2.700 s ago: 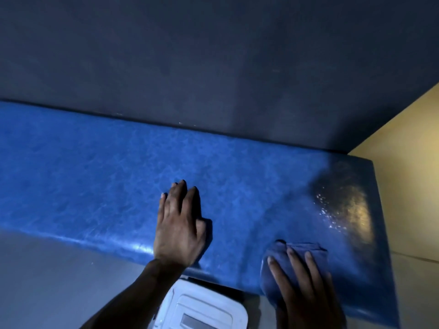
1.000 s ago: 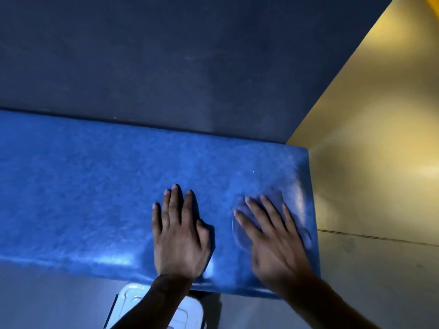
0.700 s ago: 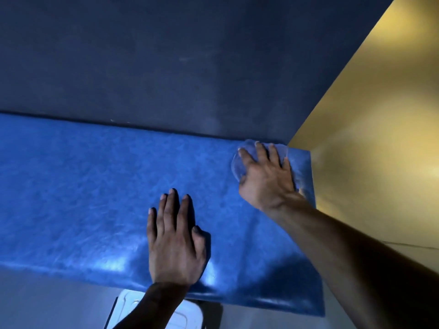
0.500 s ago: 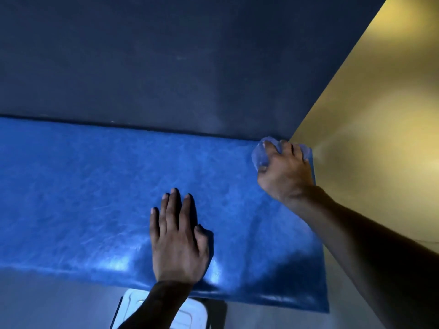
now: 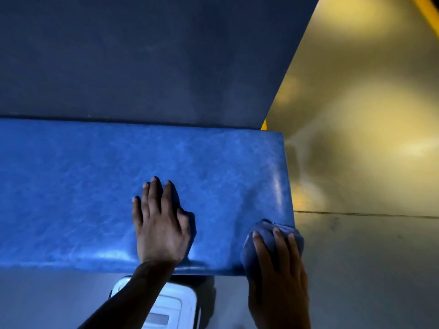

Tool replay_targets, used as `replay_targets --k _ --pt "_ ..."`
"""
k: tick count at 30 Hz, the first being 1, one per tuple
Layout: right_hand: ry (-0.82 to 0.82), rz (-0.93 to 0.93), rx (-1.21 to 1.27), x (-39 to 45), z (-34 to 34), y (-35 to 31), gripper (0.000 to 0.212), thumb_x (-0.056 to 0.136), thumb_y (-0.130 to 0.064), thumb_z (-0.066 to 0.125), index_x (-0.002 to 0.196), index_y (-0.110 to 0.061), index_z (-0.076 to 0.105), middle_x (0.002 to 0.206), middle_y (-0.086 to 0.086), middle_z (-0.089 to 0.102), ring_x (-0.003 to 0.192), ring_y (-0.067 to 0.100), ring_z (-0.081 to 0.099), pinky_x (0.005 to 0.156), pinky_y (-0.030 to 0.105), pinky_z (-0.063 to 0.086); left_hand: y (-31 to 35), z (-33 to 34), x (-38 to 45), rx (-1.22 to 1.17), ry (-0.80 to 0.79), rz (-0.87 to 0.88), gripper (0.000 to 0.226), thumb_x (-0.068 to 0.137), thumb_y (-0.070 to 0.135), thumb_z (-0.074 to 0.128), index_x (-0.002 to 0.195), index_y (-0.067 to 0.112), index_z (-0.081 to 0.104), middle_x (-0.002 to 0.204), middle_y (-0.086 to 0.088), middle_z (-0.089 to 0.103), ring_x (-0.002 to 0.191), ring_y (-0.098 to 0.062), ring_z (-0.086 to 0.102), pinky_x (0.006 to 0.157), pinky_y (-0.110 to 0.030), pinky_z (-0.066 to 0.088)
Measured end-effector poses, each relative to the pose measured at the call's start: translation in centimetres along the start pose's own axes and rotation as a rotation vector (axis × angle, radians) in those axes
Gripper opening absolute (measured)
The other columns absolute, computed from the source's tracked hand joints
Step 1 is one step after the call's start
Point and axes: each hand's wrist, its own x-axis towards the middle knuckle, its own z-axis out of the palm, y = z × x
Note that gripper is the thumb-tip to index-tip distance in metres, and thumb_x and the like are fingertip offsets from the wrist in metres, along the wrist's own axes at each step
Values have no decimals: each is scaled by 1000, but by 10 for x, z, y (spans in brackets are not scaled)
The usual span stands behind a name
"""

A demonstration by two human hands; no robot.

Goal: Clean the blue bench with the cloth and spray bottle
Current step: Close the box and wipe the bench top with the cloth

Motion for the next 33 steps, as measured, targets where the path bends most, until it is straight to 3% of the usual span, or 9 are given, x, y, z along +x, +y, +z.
replay_targets --k 8,10,15,20,24,28,30,32,33 --pt "-125 -10 -44 92 -4 14 72 79 -34 44 150 -26 45 163 12 30 152 38 23 119 55 30 1 2 -2 22 11 11 66 93 39 34 155 15 36 167 -16 27 158 -31 18 127 -55 12" --pt "-148 37 -44 147 1 16 69 85 -36 45 154 -30 36 166 9 21 152 35 18 121 50 27 0 4 -1 19 37 11 66 93 39 34 155 15 38 167 -15 28 157 -30 19 127 -53 12" --pt "-132 174 140 227 10 19 62 92 -29 53 152 -30 39 165 11 23 148 36 24 119 45 30 0 6 -1 -6 63 3 67 91 39 37 154 17 40 167 -14 30 157 -30 22 128 -52 11" --pt "-93 226 282 183 4 26 63 88 -29 56 149 -32 40 157 8 33 137 39 42 112 44 41 -2 3 -2 -36 47 1 67 91 39 36 154 16 39 167 -14 29 157 -29 19 128 -51 10" --pt "-14 243 271 102 -2 26 63 89 -21 57 149 -28 40 145 16 43 120 41 55 96 42 49 -2 2 -3 -67 22 4 67 92 39 34 155 15 36 167 -15 27 158 -30 17 128 -52 8" --pt "56 224 199 17 0 9 61 91 -23 55 150 -18 42 154 12 38 132 34 46 104 47 49 -3 -4 -3 -110 -13 23 66 94 40 34 155 14 35 168 -16 26 158 -31 15 128 -52 7" --pt "28 295 160 -14 2 1 67 88 -26 67 150 -21 41 155 10 34 131 36 42 101 49 48 -3 -7 -4 -144 -23 26 66 94 40 35 154 14 36 168 -17 26 158 -32 16 128 -53 7" --pt "-3 315 167 -39 2 -5 79 79 -18 80 148 -20 43 151 13 36 126 38 41 96 41 45 -4 -13 -4 -203 -45 38 66 94 40 37 153 13 39 167 -18 27 157 -33 17 128 -53 7" --pt "-23 353 226 -49 1 -8 79 77 -13 81 146 -20 45 145 11 38 123 34 43 94 30 45 -7 -17 -3 -235 -65 56 65 94 40 39 153 11 40 166 -19 28 157 -35 18 128 -53 8"
